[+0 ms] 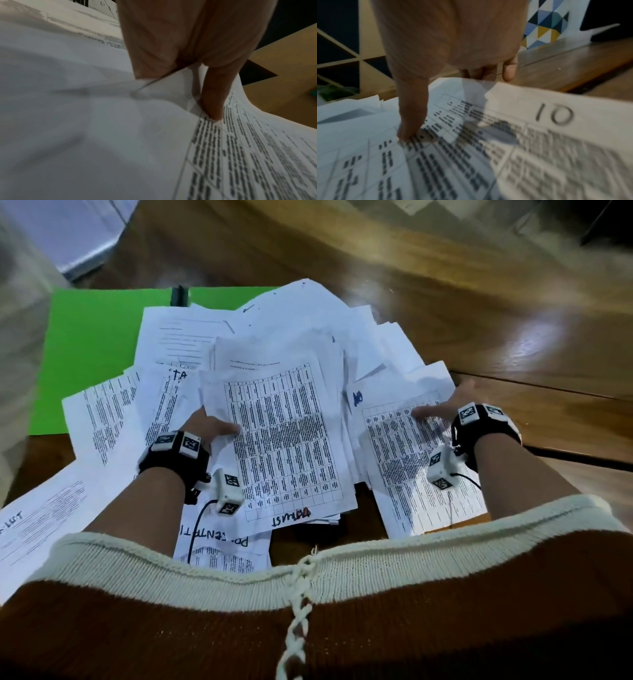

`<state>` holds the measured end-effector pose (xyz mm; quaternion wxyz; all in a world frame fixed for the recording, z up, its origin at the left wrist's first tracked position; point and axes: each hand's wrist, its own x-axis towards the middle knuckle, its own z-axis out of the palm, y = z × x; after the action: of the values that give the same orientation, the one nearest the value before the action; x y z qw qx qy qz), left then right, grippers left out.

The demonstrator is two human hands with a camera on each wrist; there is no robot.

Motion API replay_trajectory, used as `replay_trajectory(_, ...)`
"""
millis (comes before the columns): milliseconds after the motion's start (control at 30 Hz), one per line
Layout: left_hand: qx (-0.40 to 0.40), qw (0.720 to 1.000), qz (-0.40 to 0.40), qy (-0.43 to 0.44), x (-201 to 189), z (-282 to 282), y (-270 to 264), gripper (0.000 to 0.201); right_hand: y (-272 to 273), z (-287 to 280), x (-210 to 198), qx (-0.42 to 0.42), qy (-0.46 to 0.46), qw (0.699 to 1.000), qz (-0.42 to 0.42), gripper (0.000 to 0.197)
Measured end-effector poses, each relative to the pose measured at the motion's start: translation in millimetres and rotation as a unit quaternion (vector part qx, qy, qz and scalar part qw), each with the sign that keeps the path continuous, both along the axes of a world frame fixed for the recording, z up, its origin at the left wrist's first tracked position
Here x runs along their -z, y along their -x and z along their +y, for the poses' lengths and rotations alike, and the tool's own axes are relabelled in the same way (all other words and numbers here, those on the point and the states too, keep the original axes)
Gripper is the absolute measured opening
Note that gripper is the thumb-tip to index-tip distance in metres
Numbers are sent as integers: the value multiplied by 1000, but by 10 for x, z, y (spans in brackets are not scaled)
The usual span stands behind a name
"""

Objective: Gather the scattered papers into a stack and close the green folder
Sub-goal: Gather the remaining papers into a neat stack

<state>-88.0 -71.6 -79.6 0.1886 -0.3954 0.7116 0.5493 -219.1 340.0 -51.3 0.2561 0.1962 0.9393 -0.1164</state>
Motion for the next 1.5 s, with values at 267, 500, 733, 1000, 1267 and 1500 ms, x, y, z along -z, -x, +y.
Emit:
replay_trajectory(267, -26, 999, 26, 6, -192, 182, -20, 40, -233, -171, -110, -49, -16, 998, -19, 112)
replay_trajectory(500, 44, 994, 5, 100, -247, 200, -63, 64, -340, -184, -64, 59, 158, 985, 32, 55)
replay_trajectory(733, 26, 995, 24, 93, -345, 372, -263, 66, -518, 7, -317, 87, 186, 970, 131, 31)
replay_trajectory(1000, 90, 989, 10, 113, -292, 677, -716, 73, -1197, 345, -861, 68, 56, 973, 213, 34)
replay_trajectory(1267, 81, 989, 15, 123, -305, 900, -890, 73, -1660, 630, -1240, 147, 27, 917, 369, 32)
replay_trajectory(1500, 101, 984, 28, 147, -282, 979, -1023, 73, -1651, 489, -1491, 179, 112, 872, 442, 33)
